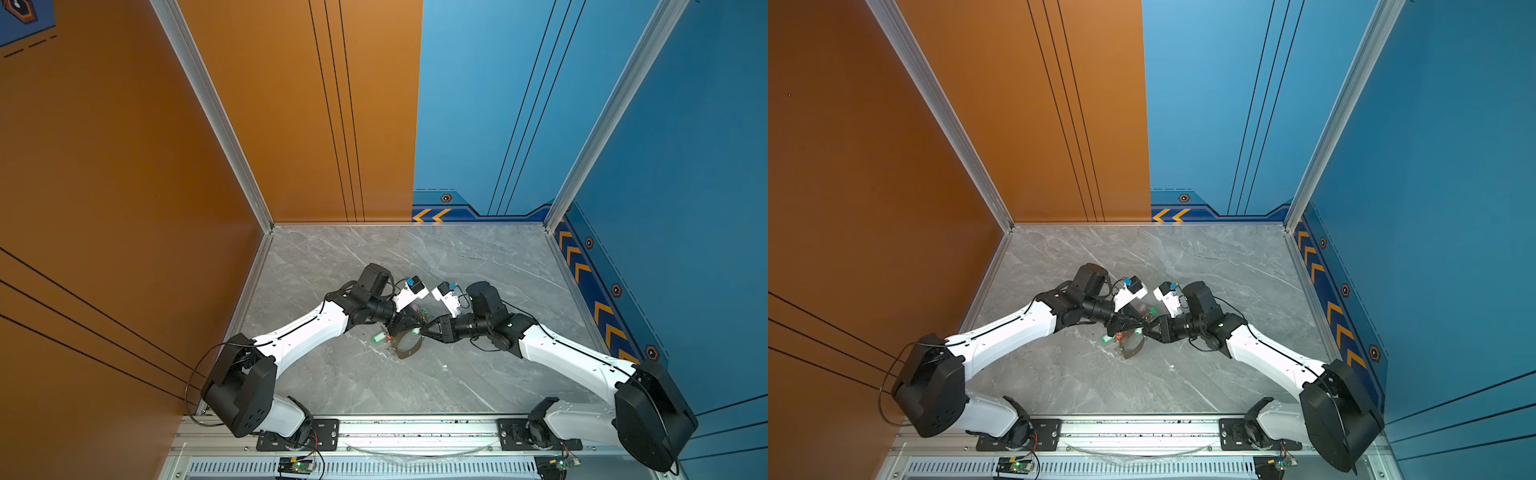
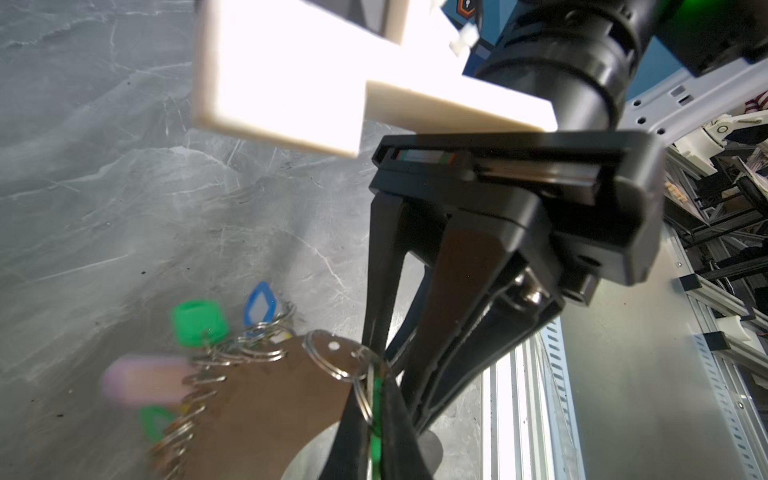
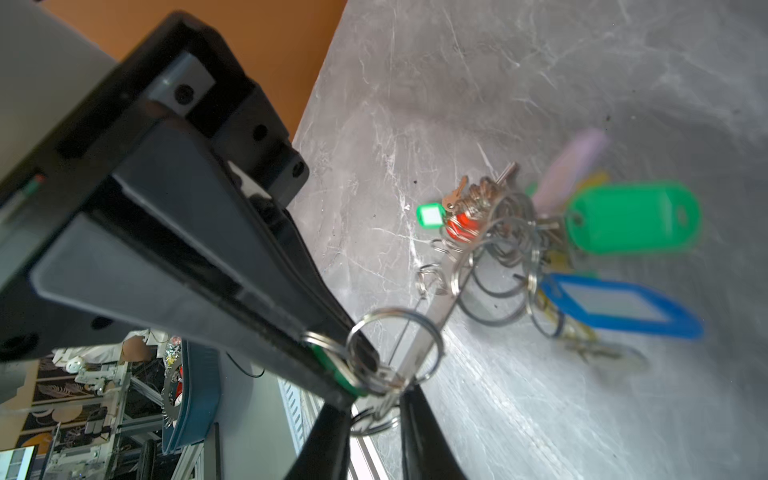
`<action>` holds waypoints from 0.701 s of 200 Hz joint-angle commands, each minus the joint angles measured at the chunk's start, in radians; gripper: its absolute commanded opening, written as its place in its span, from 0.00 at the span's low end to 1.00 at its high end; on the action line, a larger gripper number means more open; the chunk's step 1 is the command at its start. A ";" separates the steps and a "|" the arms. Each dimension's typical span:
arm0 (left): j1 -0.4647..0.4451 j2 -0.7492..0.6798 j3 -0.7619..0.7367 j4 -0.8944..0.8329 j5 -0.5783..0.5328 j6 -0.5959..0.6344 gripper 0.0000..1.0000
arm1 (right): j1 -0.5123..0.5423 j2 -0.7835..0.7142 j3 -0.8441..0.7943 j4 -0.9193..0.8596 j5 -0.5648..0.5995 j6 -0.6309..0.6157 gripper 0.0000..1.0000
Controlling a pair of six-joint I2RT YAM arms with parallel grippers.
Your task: Remove the keys from the keyring
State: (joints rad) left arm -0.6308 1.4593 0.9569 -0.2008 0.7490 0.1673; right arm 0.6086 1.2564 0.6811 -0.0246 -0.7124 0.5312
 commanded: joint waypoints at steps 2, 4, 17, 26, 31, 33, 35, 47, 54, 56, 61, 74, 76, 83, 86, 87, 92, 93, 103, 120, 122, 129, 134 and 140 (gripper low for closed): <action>0.007 -0.023 -0.061 0.133 -0.005 -0.021 0.00 | -0.031 -0.055 -0.015 -0.001 0.053 0.016 0.25; 0.009 -0.025 -0.067 0.140 -0.005 -0.025 0.00 | -0.035 -0.060 -0.015 -0.007 0.054 0.015 0.26; 0.028 -0.041 -0.102 0.174 0.005 -0.044 0.00 | -0.065 -0.087 -0.020 -0.044 0.050 -0.003 0.27; 0.038 -0.049 -0.118 0.191 0.016 -0.055 0.00 | -0.092 -0.100 -0.024 -0.067 0.048 -0.018 0.29; 0.042 -0.052 -0.122 0.195 0.026 -0.058 0.00 | -0.108 -0.107 -0.026 -0.073 0.043 -0.025 0.31; 0.043 -0.052 -0.124 0.196 0.029 -0.058 0.00 | -0.114 -0.109 -0.025 -0.075 0.041 -0.027 0.31; 0.043 -0.053 -0.126 0.197 0.033 -0.059 0.00 | -0.120 -0.111 -0.025 -0.077 0.036 -0.031 0.32; 0.044 -0.052 -0.129 0.199 0.051 -0.063 0.00 | -0.149 -0.114 -0.020 -0.074 0.004 -0.047 0.34; 0.043 -0.047 -0.129 0.198 0.061 -0.063 0.00 | -0.157 -0.111 -0.013 -0.061 -0.015 -0.057 0.35; 0.044 -0.046 -0.131 0.199 0.065 -0.063 0.00 | -0.158 -0.110 -0.011 -0.055 -0.022 -0.058 0.36; 0.043 -0.044 -0.133 0.199 0.070 -0.064 0.00 | -0.160 -0.100 -0.006 -0.036 -0.037 -0.064 0.37; 0.044 -0.038 -0.135 0.199 0.086 -0.065 0.00 | -0.161 -0.056 0.017 0.017 -0.104 -0.077 0.38; 0.044 -0.038 -0.135 0.199 0.087 -0.065 0.00 | -0.161 -0.045 0.021 0.028 -0.116 -0.077 0.38; 0.044 -0.035 -0.133 0.200 0.095 -0.064 0.00 | -0.159 -0.010 0.031 0.079 -0.164 -0.073 0.39; 0.043 -0.034 -0.133 0.199 0.098 -0.064 0.00 | -0.158 0.006 0.037 0.099 -0.181 -0.068 0.40; 0.043 -0.035 -0.133 0.199 0.099 -0.064 0.00 | -0.158 0.012 0.039 0.104 -0.186 -0.066 0.40; 0.043 -0.032 -0.131 0.199 0.105 -0.065 0.00 | -0.155 0.041 0.054 0.121 -0.215 -0.066 0.40; 0.043 -0.032 -0.131 0.199 0.105 -0.066 0.00 | -0.154 0.045 0.057 0.123 -0.222 -0.067 0.41; 0.044 -0.031 -0.129 0.198 0.116 -0.067 0.00 | -0.141 0.092 0.096 0.120 -0.270 -0.091 0.42; 0.045 -0.031 -0.125 0.187 0.125 -0.065 0.00 | -0.116 0.146 0.162 0.053 -0.290 -0.162 0.44; 0.045 -0.033 -0.125 0.186 0.125 -0.065 0.00 | -0.114 0.151 0.174 0.036 -0.292 -0.172 0.44; 0.045 -0.033 -0.125 0.181 0.129 -0.063 0.00 | -0.109 0.176 0.200 -0.009 -0.308 -0.208 0.45; 0.046 -0.033 -0.125 0.182 0.131 -0.062 0.00 | -0.106 0.190 0.218 -0.038 -0.312 -0.232 0.45; 0.045 -0.033 -0.125 0.182 0.133 -0.061 0.00 | -0.103 0.203 0.228 -0.059 -0.311 -0.246 0.45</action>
State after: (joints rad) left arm -0.5888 1.4372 0.8337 -0.0334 0.8261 0.1070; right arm 0.4870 1.4178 0.8288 0.0029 -0.9371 0.4110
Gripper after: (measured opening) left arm 0.073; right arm 0.446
